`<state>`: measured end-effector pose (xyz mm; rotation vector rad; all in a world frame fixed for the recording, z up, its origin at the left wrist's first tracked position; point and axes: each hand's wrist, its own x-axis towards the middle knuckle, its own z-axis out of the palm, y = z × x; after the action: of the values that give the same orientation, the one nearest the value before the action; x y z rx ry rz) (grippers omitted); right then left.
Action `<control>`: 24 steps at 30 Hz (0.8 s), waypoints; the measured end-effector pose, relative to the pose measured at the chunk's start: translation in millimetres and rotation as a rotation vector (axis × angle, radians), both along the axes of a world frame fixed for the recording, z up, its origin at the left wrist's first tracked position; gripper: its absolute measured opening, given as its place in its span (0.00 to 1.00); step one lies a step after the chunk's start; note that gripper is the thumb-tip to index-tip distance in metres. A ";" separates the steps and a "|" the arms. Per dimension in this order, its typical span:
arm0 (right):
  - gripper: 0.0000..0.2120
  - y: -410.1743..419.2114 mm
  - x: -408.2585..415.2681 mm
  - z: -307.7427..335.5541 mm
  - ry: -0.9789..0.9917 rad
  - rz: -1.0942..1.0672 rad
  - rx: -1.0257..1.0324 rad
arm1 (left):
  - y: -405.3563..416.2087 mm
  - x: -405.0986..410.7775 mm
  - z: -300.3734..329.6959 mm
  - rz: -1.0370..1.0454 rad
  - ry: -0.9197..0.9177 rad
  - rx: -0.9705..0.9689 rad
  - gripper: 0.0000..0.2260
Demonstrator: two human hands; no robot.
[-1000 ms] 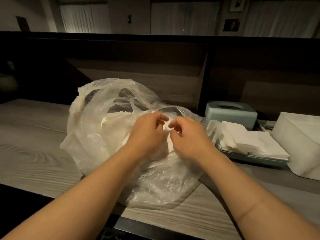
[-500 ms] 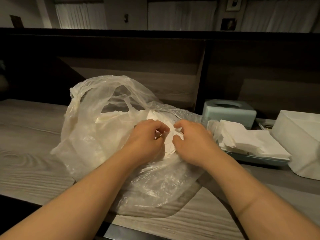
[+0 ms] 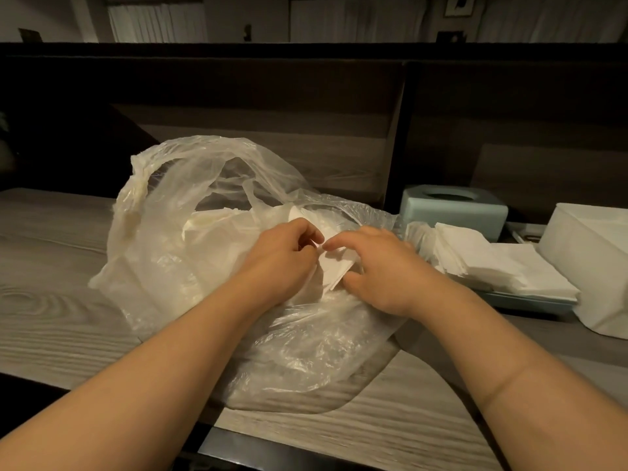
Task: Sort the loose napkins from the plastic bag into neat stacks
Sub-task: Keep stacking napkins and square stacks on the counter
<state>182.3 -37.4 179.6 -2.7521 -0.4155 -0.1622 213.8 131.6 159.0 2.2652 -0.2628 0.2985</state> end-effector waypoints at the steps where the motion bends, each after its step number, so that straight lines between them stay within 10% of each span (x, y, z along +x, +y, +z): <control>1: 0.23 -0.3 0.6 -1.1 -0.018 0.001 0.000 | -0.3 -0.2 0.7 0.004 0.004 -0.009 0.10; 9: 0.16 2.5 5.2 -11.2 -0.159 -0.037 -0.075 | 1.0 -0.6 1.1 0.003 0.003 -0.115 0.08; 13: 0.04 0.9 7.5 -10.9 -0.242 -0.070 0.233 | 1.7 0.6 0.8 -0.047 0.016 -0.393 0.09; 20: 0.16 -1.4 -7.9 19.8 -0.117 0.135 1.037 | 9.9 -3.5 23.9 -0.350 0.404 -0.928 0.30; 24: 0.17 -2.0 -10.0 22.1 0.031 0.142 0.935 | 13.3 -10.3 26.9 -0.498 0.671 -0.904 0.38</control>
<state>172.3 -39.4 201.8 -1.8006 -0.3907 -0.2097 203.5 145.0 185.9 1.2425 -0.2518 -0.5136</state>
